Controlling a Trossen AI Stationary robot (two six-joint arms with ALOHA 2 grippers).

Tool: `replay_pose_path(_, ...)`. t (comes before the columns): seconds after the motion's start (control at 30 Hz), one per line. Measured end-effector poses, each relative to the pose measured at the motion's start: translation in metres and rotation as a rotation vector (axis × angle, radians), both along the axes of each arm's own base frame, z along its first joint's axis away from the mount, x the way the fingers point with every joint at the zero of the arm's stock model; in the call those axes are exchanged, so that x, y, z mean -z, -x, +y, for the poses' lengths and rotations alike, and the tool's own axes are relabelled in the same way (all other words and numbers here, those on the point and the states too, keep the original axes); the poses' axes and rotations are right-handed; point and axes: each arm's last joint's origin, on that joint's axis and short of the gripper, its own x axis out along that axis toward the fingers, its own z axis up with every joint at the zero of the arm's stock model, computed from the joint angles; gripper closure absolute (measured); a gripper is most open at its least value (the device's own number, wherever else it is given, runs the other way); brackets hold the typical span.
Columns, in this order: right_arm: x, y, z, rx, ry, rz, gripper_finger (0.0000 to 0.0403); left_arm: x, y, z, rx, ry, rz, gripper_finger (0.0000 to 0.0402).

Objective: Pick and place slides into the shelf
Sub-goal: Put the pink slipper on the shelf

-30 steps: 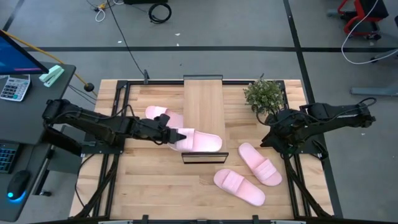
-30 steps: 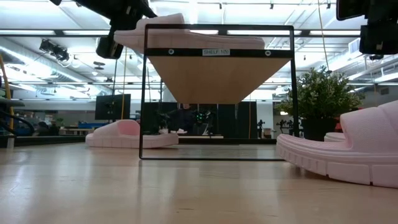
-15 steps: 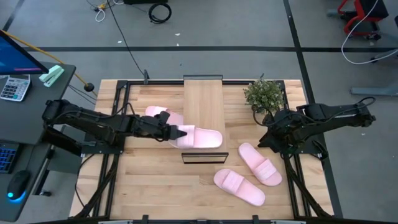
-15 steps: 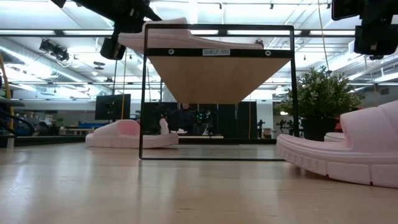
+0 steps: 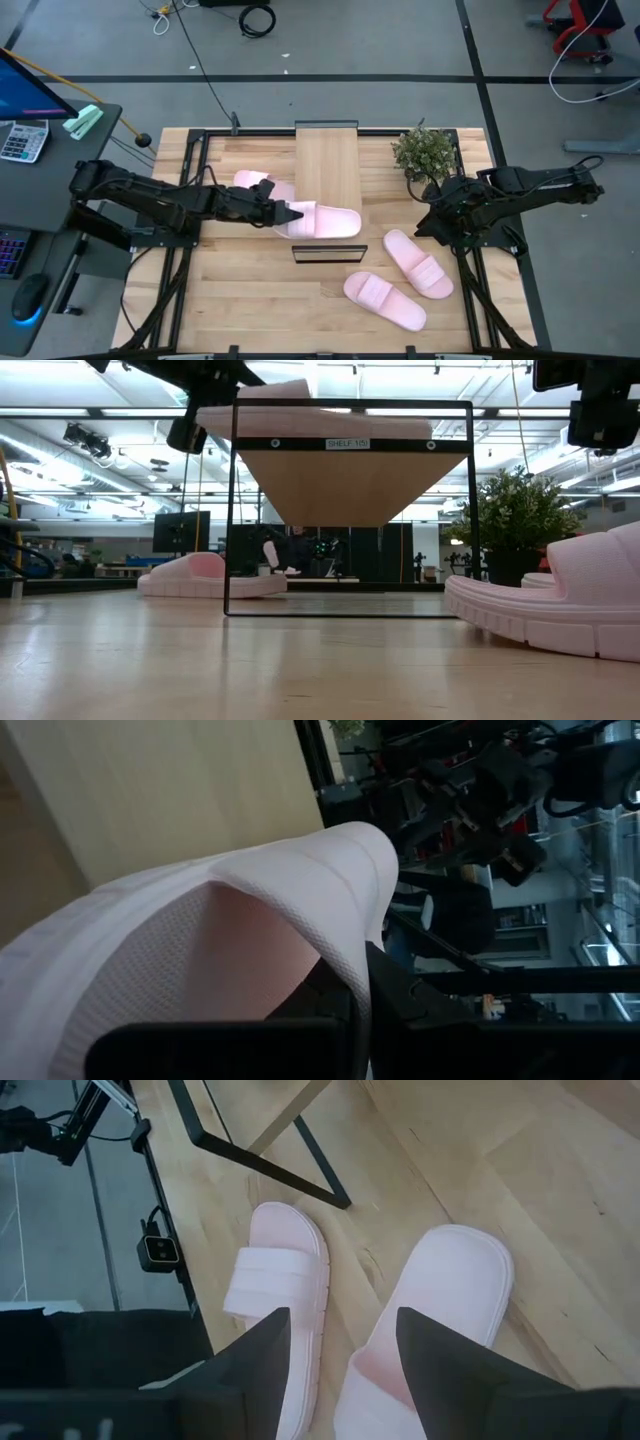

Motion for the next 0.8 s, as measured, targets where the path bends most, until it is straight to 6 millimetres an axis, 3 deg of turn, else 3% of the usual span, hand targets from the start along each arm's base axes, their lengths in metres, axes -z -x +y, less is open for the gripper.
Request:
replay_pose_path(0.47,0.000,0.000,0.000,-0.007,0.003,-0.007,0.0213,0.012,-0.008,-0.008,0.013,0.028,0.040,0.0389)
replay_pose_path(0.8,0.000,0.000,0.000,-0.009,0.000,-0.007,0.0213,0.016,-0.006,-0.007,-0.030,0.053,0.082,0.0300)
